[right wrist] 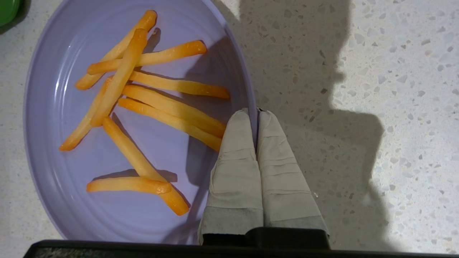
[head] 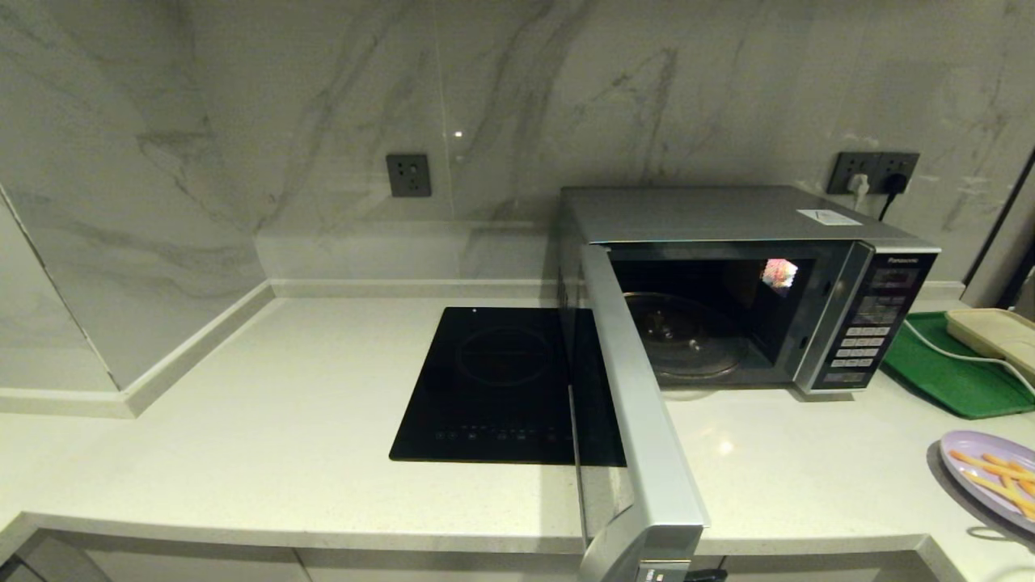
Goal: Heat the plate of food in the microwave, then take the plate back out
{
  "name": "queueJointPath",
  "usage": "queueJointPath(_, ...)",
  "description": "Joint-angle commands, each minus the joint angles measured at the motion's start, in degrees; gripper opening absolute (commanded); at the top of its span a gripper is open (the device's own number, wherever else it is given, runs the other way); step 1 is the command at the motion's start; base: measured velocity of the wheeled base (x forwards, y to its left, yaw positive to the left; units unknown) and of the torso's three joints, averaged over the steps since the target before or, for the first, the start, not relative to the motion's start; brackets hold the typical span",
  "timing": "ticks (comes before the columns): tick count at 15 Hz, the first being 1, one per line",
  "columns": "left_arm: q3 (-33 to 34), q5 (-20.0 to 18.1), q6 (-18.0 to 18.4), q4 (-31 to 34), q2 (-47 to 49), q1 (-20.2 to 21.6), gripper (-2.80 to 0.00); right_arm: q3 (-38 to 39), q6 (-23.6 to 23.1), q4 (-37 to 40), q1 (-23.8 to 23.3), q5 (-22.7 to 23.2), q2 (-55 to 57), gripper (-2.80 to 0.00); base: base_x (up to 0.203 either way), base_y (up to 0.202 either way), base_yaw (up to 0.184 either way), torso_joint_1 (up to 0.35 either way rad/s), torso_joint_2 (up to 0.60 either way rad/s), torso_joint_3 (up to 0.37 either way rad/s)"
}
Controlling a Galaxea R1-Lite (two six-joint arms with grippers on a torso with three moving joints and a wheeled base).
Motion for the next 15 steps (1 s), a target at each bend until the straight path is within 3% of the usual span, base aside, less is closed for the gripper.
queueJointPath(1,0.01,0.02,-0.04,-0.05,-0.09,0.04,-2.8,-0.28,-0.06,-0.08,-0.01,0.04,1.05,-2.8,0.0,0.0,0.0,0.0,0.0,0.0)
queueJointPath(5,0.01,0.02,-0.04,-0.05,0.0,0.04,-2.8,-0.63,-0.19,-0.53,-0.01,0.08,1.85,-2.8,0.0,0.0,0.0,0.0,0.0,0.0)
queueJointPath(9,0.01,0.02,-0.04,-0.05,-0.06,0.04,-2.8,-0.01,-0.49,-7.06,-0.01,0.12,4.61,-2.8,0.0,0.0,0.0,0.0,0.0,0.0)
queueJointPath(15,0.01,0.02,-0.04,-0.05,-0.09,0.04,-2.8,-0.19,-1.55,-7.2,-0.01,0.48,5.35,-2.8,0.0,0.0,0.0,0.0,0.0,0.0)
